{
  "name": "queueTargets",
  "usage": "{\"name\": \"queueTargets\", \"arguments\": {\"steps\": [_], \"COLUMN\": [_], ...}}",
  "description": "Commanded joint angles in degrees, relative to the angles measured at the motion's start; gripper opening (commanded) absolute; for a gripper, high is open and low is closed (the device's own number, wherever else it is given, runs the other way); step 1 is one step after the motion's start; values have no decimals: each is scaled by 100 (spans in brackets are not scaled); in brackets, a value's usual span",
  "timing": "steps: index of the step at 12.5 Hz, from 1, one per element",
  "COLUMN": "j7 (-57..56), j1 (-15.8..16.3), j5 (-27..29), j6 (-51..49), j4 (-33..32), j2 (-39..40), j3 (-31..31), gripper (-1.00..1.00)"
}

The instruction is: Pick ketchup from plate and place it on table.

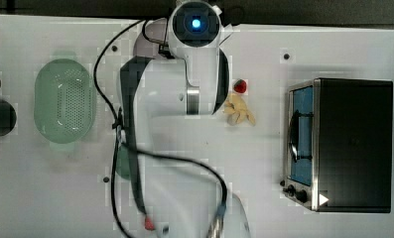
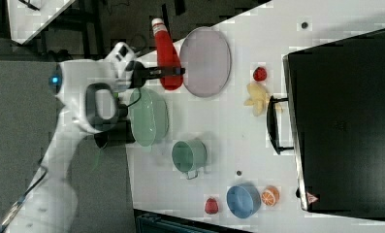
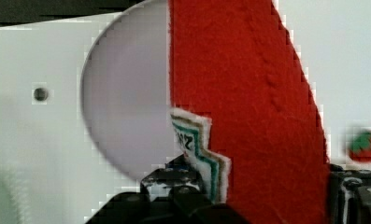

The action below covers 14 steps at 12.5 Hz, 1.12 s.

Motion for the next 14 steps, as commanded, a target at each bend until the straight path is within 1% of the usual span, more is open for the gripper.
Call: {"name": "queueTargets", "arguments": {"steps": [1,3,4,9,11,14], "j7": [713,976,1023,1023,1025,1032], "j1": [-116,-172,-201,-278,-289,-289], "j5": [-36,-35,-35,-30,-17,-12], "j6": [-565,-851,-976,-838,-518,667], "j4": [3,-270,-523,-2240,-2794,-3557], "j2": [-529,-955,-1194,-2213,-2314,-2100], "j3": [-5,-64,-97,-343,-401,-412], "gripper": [27,26,26,27,27,26]}}
